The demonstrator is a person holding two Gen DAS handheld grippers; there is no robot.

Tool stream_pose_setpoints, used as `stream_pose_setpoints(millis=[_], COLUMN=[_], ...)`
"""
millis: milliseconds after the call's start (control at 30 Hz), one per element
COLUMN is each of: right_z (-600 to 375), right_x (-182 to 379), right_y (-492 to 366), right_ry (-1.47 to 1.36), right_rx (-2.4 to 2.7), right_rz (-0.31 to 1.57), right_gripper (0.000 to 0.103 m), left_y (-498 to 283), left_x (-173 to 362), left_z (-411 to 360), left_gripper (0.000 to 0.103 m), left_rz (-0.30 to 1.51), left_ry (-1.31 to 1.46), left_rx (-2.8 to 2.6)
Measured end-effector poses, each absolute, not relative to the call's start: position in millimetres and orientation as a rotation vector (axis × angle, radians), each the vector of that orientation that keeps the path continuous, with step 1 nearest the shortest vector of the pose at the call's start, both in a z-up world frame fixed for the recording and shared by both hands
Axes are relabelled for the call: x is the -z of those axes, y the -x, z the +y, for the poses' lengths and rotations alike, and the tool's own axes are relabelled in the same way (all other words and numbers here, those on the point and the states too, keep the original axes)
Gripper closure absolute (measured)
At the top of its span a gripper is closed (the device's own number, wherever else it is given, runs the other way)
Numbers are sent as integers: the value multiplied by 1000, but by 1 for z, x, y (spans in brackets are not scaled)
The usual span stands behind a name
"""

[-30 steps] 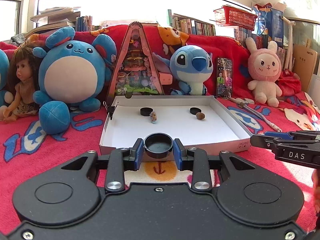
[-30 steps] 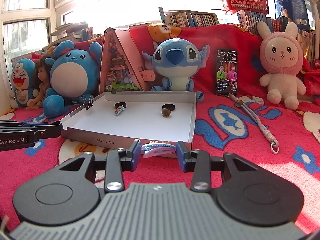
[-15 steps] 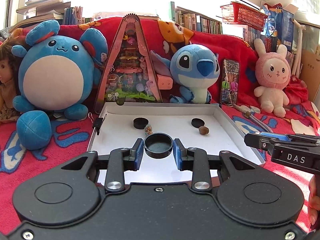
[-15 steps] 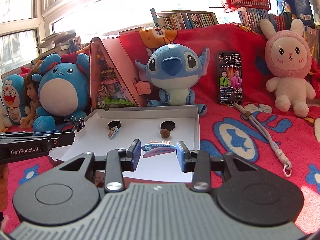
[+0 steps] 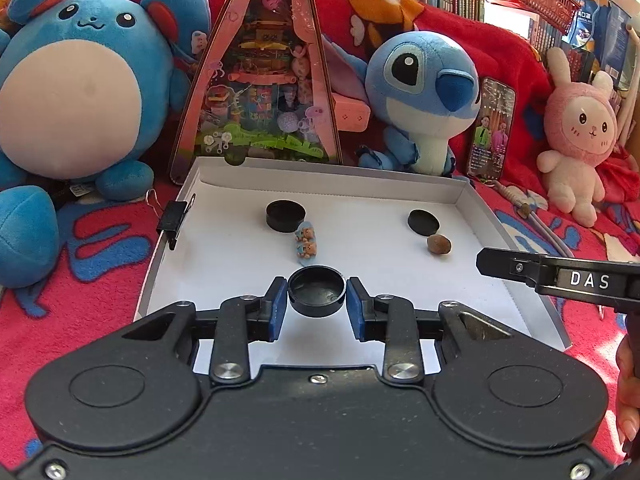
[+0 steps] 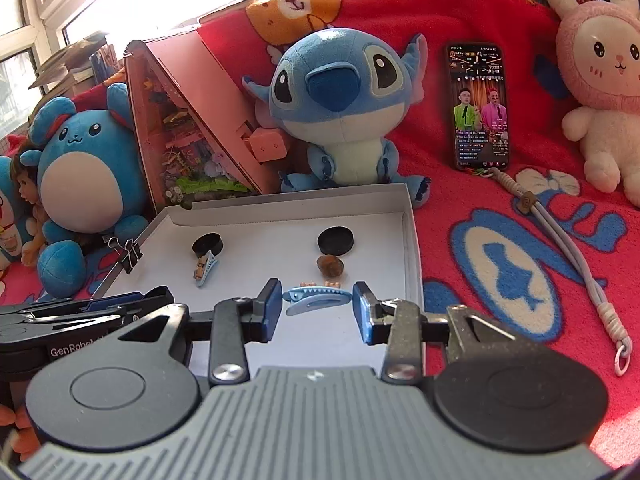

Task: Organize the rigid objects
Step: 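Carry the black cup in the left tool while the right tool carries the blue clip into the box, then lower and open the left tool on the cup while the right tool releases the clip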

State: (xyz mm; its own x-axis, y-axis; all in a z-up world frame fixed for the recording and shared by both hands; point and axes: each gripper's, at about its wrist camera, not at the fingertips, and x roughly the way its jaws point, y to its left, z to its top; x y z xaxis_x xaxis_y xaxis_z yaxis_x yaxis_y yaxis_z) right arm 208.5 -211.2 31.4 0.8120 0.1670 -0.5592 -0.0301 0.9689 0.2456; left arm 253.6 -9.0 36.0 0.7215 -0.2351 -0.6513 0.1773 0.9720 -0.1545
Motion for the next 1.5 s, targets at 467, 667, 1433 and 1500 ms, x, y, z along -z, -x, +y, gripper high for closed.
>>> stream_pose_setpoints(millis=[467,667,1433,1500], right_z=[-202,-200,-196,-197], right_x=[-20,-14,-8,-9], right_y=[-244,-249,-255,-253], right_ry=[-231,-238,-244,-253], right_rx=[-63,-53,-40,-44], right_rz=[696,695,686,685], right_gripper=[59,59,58,55], left_y=[-275,-279,-278,-276], left_x=[-22,-16,-16,-17], left_z=[-13,-12,-15,-14], left_gripper=[73,73,67,64], left_rz=[757,752,726,722], left_ry=[49,33,0,-1], left_rx=[203,196,185,183])
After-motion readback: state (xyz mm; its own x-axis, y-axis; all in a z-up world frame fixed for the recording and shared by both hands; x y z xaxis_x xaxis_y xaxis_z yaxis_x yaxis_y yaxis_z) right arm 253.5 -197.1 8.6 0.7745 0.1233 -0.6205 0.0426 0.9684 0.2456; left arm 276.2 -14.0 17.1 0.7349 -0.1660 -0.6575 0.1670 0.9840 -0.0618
